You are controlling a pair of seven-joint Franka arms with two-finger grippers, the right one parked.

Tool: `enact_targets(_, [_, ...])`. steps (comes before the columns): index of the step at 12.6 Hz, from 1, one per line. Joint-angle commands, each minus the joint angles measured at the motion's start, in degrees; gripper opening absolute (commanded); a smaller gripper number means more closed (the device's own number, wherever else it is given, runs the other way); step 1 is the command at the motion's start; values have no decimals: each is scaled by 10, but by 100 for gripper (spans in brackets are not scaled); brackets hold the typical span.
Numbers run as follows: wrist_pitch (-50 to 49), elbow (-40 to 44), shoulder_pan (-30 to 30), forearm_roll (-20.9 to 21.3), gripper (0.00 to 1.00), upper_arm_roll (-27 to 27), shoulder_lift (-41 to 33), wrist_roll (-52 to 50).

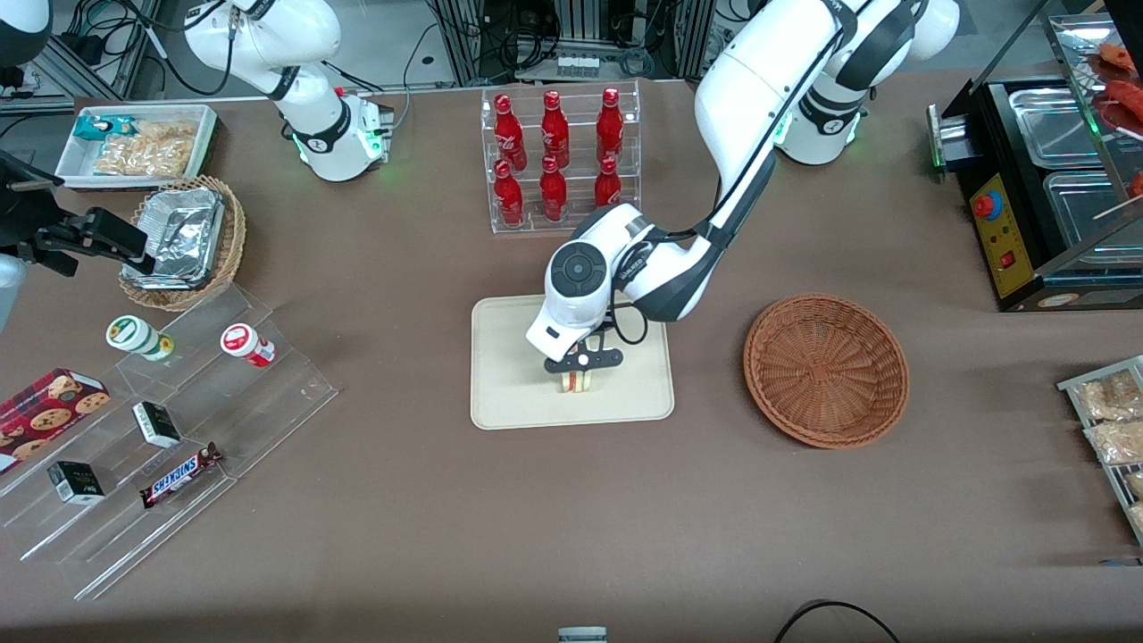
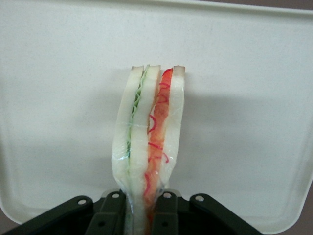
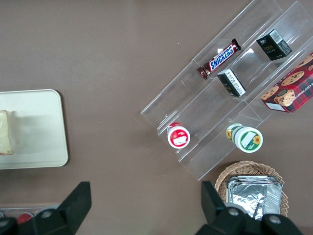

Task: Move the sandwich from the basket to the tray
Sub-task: 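Lower the sandwich onto the tray and open the left gripper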

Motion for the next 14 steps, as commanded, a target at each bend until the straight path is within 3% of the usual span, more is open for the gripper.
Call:
enact_targets(1, [28,16,-9,-6,20,5,20,-10])
enact_targets(2, [31,14,-9,-6,39,5,22,-19])
enact_targets(3, [31,14,-9,-6,76,5,22,-25])
enact_targets(4, [31,14,-9,0,100,5,20,-17])
enact_targets(8, [21,15,-8,-1,100,6,-11,-27])
enact_targets(14, [-103,10,14,3,100,26,-114,-24])
